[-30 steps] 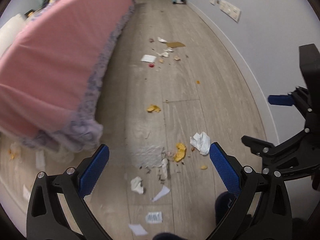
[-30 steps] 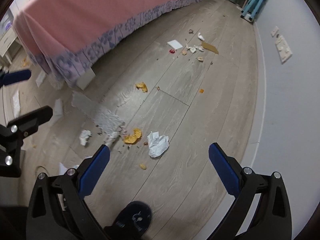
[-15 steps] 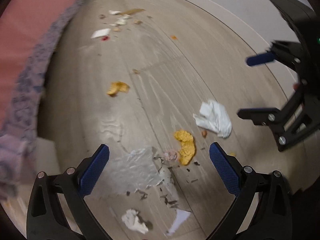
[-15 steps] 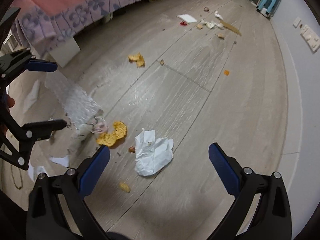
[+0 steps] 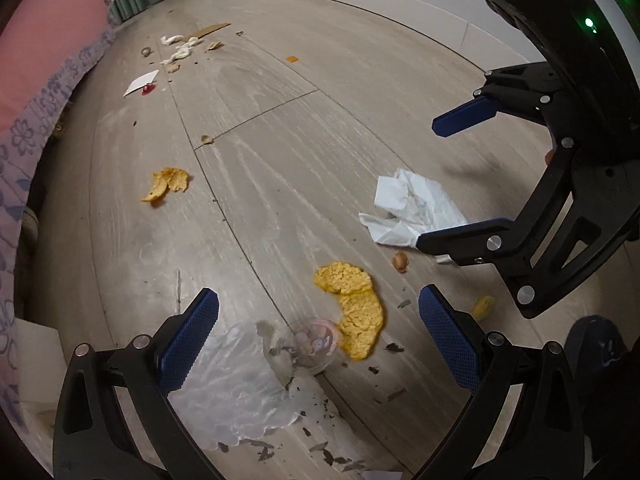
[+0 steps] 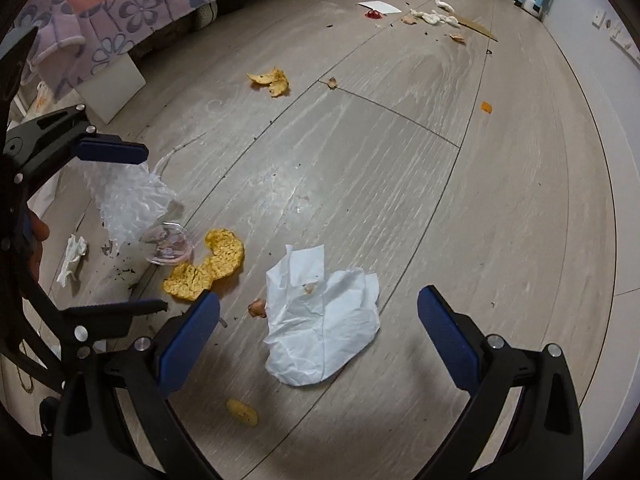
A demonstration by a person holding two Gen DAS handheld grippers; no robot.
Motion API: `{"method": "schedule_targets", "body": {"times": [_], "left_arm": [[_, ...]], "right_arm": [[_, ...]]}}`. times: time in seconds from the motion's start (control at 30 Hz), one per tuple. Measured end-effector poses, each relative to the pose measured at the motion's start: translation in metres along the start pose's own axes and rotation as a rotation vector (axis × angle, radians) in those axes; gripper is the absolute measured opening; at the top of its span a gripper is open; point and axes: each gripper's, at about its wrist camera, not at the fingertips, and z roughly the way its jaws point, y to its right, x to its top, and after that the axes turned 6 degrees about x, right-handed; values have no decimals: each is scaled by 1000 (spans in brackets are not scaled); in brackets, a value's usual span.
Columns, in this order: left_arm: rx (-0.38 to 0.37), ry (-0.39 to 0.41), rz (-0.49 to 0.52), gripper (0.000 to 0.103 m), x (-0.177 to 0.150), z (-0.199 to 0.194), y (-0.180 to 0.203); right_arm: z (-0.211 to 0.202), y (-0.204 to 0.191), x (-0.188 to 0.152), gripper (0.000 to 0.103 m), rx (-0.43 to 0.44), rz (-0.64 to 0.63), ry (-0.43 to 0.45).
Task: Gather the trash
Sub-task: 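Close the right gripper on the white tissue while the left gripper grasps the yellow crumb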
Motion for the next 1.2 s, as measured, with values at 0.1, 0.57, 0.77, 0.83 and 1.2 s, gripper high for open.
{"method": "schedule_targets", "body": {"times": [0.1,0.57,0.77,0.83,1.2], "left_arm": [[-7,-6,-9,97,-2,4,0],[-43,-58,11,76,-12,37,15],[-69,-78,11,65,-14,44,18],[-67,-71,16,64,-14,45,20],[-40,-39,66,46,-11,46,27]], "right_arm": [[7,-2,-1,96,-8,-13,-14],[23,2,-12,96,-22,-15,-33],[29,1,-16,86,-13,-18,-40],[32,2,-16,73,-18,-12,-43],[41,8,-21,68,-17,-15,-55]]}}
